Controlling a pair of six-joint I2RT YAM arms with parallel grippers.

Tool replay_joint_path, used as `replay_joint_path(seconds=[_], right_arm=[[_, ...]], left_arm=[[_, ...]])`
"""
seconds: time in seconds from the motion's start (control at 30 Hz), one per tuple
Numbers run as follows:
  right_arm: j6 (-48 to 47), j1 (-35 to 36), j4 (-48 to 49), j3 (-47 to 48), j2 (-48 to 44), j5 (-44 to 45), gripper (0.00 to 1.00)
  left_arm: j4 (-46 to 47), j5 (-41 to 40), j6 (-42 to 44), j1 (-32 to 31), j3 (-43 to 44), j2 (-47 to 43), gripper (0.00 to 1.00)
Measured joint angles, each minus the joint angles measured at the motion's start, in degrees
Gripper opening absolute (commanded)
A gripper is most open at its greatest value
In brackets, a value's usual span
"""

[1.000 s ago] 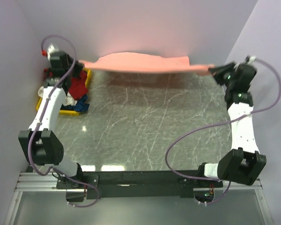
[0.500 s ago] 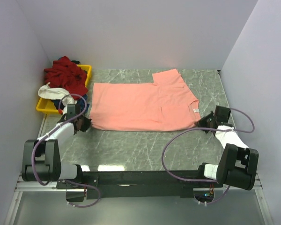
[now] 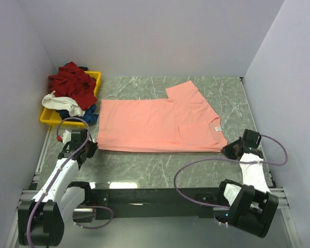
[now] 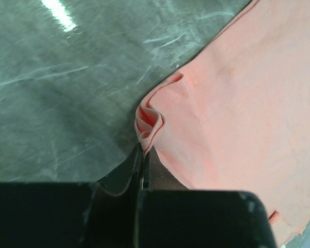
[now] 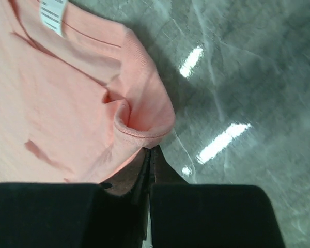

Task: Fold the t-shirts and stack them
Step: Fold the tshirt

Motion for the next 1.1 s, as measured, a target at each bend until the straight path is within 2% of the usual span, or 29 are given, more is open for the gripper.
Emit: replay_joint_path(seconds=[0.07, 0.1, 0.17, 0.2, 0.3, 0.33, 0.47, 0.6, 0.83, 1.1], right_arm=[[0.11, -0.39, -2.21, 0.0, -3.13, 0.42, 0.05], [0.26, -0.44, -3.04, 0.0, -4.35, 0.63, 0.15], [0.55, -0.52, -4.33, 0.0, -6.01, 1.38, 0.28], [0.52, -0.72, -4.76, 0.02, -6.36, 1.99, 0.38], [0.37, -1.16, -5.77, 0.37, -6.29, 2.93, 0.5], [0.22, -1.16, -6.08, 0.57, -6.1, 2.93, 0.53], [-0.57, -1.14, -5.33, 1.92, -4.79, 0.79, 0.53], [-1.03, 1.49, -2.25, 5.81, 0.09, -1.49, 0.53], [-2.23, 14.38, 5.51, 20.7, 15.47, -0.68, 0.48], [-5.33, 19.56, 11.02, 43.19, 37.13, -0.15, 0.45]], left_arm=[[-1.66, -0.46, -0.7, -0.02, -0.37, -1.53, 0.06], [-2.38, -0.7, -0.92, -0.04, -0.5, -2.03, 0.16], [-3.39, -1.03, -1.49, -0.11, -0.74, -2.67, 0.29], [-3.96, -1.36, -1.57, -0.09, -0.83, -2.99, 0.41], [-5.53, -2.32, -1.68, -0.09, -0.87, -3.87, 0.52], [-6.05, -2.49, -1.53, -0.09, -0.72, -4.17, 0.53], [-7.87, -2.93, 0.46, -0.09, 2.86, -4.33, 0.54], [-7.08, -2.97, 4.26, -0.09, 11.69, 1.07, 0.51], [-4.26, -4.5, 11.17, -0.92, 31.23, 21.03, 0.42], [-3.23, -8.94, 18.14, -3.72, 52.43, 44.33, 0.36]])
